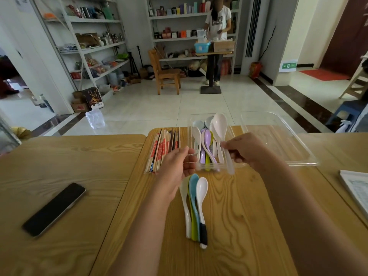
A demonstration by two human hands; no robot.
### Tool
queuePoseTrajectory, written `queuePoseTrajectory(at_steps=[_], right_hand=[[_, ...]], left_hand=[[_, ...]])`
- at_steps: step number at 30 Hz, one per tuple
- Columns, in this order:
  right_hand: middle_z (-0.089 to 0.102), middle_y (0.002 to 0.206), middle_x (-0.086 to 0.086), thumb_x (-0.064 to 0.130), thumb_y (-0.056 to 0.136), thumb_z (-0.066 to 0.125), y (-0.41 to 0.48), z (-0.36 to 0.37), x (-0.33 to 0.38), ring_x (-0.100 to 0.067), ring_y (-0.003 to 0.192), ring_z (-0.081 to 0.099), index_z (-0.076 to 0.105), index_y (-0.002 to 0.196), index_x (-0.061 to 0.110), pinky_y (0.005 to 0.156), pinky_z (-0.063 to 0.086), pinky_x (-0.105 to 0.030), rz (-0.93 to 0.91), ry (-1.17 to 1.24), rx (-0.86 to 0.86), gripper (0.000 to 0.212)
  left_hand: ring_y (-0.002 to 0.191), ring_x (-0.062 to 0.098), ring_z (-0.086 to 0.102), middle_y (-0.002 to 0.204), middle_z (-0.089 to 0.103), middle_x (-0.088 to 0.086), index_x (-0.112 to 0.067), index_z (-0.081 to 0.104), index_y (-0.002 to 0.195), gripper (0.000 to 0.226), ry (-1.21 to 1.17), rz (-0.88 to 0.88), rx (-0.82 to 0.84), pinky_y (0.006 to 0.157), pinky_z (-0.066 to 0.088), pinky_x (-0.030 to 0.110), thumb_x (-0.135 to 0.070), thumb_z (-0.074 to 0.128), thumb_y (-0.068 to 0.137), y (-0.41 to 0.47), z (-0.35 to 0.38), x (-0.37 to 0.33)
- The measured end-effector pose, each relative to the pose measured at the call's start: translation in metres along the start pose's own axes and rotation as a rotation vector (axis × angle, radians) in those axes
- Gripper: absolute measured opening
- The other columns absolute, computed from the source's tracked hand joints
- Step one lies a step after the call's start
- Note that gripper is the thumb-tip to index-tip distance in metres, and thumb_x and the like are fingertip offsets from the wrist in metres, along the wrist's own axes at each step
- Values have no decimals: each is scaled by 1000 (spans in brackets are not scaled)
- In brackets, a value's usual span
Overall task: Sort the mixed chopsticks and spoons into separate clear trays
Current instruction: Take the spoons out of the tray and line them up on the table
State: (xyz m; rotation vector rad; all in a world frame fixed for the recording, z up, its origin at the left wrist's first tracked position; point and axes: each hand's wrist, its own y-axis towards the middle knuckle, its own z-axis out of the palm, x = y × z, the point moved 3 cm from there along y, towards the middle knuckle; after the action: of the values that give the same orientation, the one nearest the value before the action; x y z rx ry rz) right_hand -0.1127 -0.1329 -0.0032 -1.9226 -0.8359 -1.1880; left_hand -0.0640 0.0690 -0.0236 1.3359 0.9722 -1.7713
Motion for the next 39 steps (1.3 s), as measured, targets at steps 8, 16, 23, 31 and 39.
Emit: queuePoseTrajectory(at_steps=[8,16,23,31,39], right_hand=[[60,58,-5,23,90,70,-93,47,-84,-10,43,50,70,86,-1,46,45,-22,175,-87,93,24],[63,57,-1,28,91,69,-83,75,-93,-4,35,50,70,85,6,39,40,-17,166,-290,74,23],[66,67,-2,34,88,72,-78,86,-96,-10,48,55,65,83,13,44,42,-20,138,-367,26,22],[66,68,-1,33,93,65,-76,84,-93,-8,49,55,65,84,15,46,43,-20,128,-358,25,21],[64,59,-2,27,94,65,-60,48,-51,-8,43,52,65,74,12,46,43,-21,-15,-338,-39,25]], left_hand=[[73,16,63,82,69,5,-9,67,102,29,129,-106,-53,70,52,30,-30,46,103,-52,-9,50],[67,12,59,78,69,2,-10,67,103,29,154,-131,-78,63,49,26,-30,46,103,-59,-16,54],[68,13,60,80,70,2,-11,68,102,29,151,-136,-85,64,49,27,-31,47,103,-57,-20,58],[67,14,60,79,71,4,-10,68,102,29,129,-120,-90,64,50,27,-30,47,103,-50,-26,55],[69,15,62,82,69,6,-9,68,99,29,138,-70,-23,63,52,26,-29,47,103,-29,-18,35]])
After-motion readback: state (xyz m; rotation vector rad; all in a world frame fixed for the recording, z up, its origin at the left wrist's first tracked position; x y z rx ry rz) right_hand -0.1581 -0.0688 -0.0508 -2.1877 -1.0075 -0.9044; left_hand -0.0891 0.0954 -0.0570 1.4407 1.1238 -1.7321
